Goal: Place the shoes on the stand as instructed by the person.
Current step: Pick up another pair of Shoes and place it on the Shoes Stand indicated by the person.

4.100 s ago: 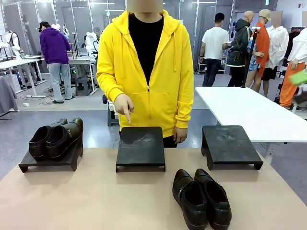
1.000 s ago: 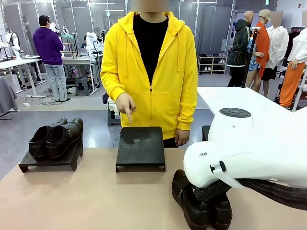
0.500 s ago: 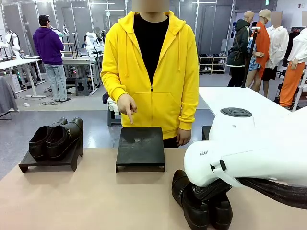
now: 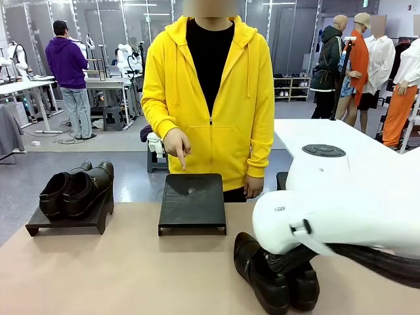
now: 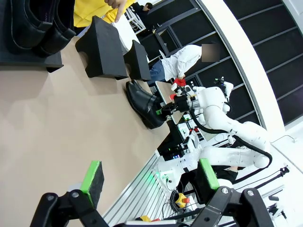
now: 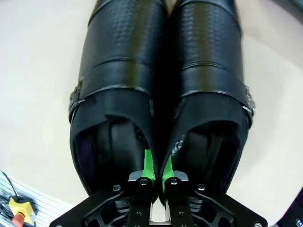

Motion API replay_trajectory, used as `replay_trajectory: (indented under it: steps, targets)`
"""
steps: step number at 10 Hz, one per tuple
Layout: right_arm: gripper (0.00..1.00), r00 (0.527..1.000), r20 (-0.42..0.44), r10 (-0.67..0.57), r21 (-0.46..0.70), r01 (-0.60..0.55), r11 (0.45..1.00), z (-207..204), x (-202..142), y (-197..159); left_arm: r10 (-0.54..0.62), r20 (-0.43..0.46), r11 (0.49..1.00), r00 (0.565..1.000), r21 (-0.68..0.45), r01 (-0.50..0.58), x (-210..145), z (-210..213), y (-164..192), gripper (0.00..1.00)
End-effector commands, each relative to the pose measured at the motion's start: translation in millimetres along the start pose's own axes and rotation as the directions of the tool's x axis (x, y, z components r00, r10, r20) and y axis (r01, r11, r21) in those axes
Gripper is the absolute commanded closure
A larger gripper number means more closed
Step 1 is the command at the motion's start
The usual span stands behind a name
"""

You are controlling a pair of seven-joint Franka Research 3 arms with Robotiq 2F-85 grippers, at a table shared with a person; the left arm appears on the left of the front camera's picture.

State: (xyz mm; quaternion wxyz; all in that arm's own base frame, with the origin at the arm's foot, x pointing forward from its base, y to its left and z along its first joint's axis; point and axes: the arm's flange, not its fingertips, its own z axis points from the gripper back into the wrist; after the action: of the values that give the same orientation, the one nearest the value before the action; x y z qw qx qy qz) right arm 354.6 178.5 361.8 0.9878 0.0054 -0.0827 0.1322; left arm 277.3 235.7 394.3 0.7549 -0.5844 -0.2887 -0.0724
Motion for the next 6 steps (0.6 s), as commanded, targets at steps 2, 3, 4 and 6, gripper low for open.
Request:
replay_trajectory:
  steps: [2, 3, 4, 6]
  targets:
    - [0.93, 0.997, 0.074, 0.030, -0.001, -0.030, 1.000, 86.5, 9.0, -5.4, -0.017, -0.005, 1.000, 1.000, -0.010, 0.017, -2.9, 0.7, -3.6, 0.00]
    - [0.93, 0.996, 0.084, 0.039, -0.017, -0.038, 0.999, 113.2, 25.7, -6.6, -0.017, -0.005, 1.000, 1.000, -0.010, 0.017, -2.9, 0.7, -3.6, 0.00]
    - [0.93, 0.993, 0.104, 0.048, 0.006, -0.048, 0.999, 129.8, 38.0, -6.8, -0.017, -0.005, 1.000, 1.000, -0.010, 0.017, -2.9, 0.7, -3.6, 0.00]
    - [0.93, 0.988, 0.152, 0.041, -0.013, -0.040, 0.999, 163.6, 66.7, -1.3, -0.017, -0.005, 1.000, 1.000, -0.010, 0.017, -2.9, 0.7, -3.6, 0.00]
